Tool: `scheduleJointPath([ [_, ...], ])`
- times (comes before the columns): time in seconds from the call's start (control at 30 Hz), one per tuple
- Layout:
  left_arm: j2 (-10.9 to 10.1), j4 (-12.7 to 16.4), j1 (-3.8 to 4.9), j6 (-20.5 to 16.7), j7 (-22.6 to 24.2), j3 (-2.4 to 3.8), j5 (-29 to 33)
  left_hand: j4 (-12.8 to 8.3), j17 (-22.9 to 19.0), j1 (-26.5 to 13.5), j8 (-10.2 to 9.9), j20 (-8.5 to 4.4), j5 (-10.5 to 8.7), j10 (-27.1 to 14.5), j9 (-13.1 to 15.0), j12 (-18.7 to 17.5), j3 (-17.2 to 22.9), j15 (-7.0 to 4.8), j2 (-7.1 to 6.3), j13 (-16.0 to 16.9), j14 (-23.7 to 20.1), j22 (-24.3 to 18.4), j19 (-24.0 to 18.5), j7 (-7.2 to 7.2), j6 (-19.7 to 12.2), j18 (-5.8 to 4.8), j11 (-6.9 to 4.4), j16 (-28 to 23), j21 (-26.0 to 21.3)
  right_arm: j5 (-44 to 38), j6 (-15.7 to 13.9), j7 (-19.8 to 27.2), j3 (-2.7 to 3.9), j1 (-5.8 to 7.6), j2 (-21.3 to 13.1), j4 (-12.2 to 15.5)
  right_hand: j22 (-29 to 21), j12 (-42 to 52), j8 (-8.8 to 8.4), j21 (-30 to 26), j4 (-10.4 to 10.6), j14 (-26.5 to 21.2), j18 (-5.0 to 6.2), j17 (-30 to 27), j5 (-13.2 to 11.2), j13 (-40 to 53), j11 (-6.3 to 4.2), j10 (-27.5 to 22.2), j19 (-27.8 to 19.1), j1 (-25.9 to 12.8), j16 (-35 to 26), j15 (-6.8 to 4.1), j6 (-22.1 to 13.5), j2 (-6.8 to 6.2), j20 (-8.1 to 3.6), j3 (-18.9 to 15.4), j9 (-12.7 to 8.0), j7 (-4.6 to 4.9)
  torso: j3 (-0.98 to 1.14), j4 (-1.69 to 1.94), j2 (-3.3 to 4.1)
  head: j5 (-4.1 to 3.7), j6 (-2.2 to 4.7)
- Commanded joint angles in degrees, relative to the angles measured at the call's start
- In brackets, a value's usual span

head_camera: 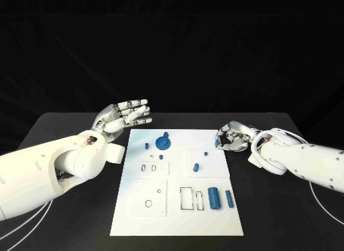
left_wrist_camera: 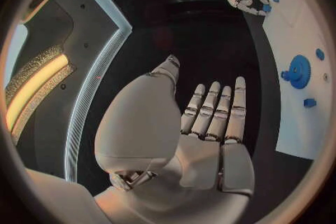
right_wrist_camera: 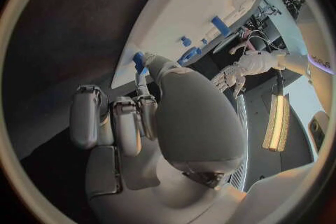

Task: Assemble the parts on the task board

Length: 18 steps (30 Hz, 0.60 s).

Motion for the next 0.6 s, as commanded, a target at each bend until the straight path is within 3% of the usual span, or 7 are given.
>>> scheduleJointPath([
  [0.03,0.08,0.08,0.05,0.89,0.32,0.04,0.14,-0.02,-0.08,0.41,-0.24,0.19,-0.13,-0.41,-0.05,-0.19,-0.44,0.08,0.02,-0.05,-0.48,-0.09,-0.37,5.14,-0.45,0.23,-0.18,-0.35,-0.33,-0.84,1.25,-0.32,-0.02,-0.06,0.17,-0.13,2.64,0.41,0.29,0.26,-0.05,5.37,0.14,12.38,-0.34,7.03,-0.16,0.26,0.36,-0.52,0.24,-0.26,0.59,0.36,-0.15,0.38,0.1,-0.02,0.0,-0.01,-0.01,-0.03,-0.05],
  [0.6,0.04,0.07,0.05,0.88,0.24,0.04,0.14,-0.02,-0.08,0.41,-0.24,0.19,-0.13,-0.41,-0.05,-0.19,-0.44,0.08,0.02,-0.05,-0.48,-0.09,-0.37,5.14,-0.45,0.23,-0.18,-0.35,-0.33,-1.28,0.55,-1.38,-0.07,-0.42,0.69,-0.37,3.22,0.74,1.24,0.73,-0.14,5.4,0.0,12.52,-0.27,7.43,-0.51,0.68,0.79,-1.66,0.27,-0.56,2.33,0.8,-0.46,1.48,0.4,-0.42,0.01,0.03,-0.02,-0.05,-0.23],
])
